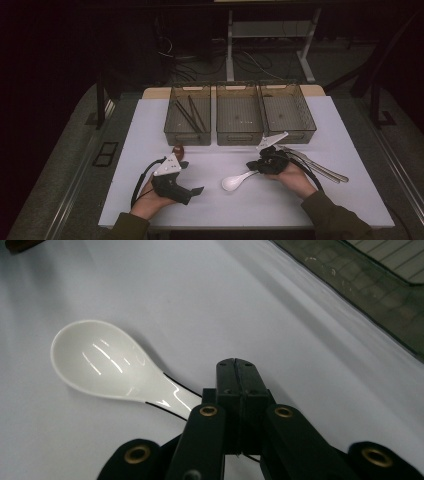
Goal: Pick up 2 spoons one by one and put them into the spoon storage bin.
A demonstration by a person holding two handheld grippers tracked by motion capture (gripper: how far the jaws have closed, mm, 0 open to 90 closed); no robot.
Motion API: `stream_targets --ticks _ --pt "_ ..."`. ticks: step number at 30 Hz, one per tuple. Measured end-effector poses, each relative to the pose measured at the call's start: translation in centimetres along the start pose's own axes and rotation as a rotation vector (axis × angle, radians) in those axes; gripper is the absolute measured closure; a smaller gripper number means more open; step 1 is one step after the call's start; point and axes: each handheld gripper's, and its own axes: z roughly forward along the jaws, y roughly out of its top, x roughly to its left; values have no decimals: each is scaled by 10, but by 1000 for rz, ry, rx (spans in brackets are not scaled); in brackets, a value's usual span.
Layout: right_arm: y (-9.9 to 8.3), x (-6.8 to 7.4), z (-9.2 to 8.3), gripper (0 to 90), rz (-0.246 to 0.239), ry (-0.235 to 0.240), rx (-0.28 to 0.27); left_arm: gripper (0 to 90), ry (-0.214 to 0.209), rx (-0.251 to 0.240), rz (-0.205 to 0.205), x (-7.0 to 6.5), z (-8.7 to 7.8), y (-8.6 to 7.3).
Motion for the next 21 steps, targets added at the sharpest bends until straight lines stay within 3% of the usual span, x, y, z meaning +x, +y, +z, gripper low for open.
stream_targets --ticks 15,21 --pt "-18 12 -12 890 -20 28 57 9 -9 2 -1 0 -1 0" --pt "-17 10 -17 834 -3 20 12 9 -19 -2 0 0 -2 1"
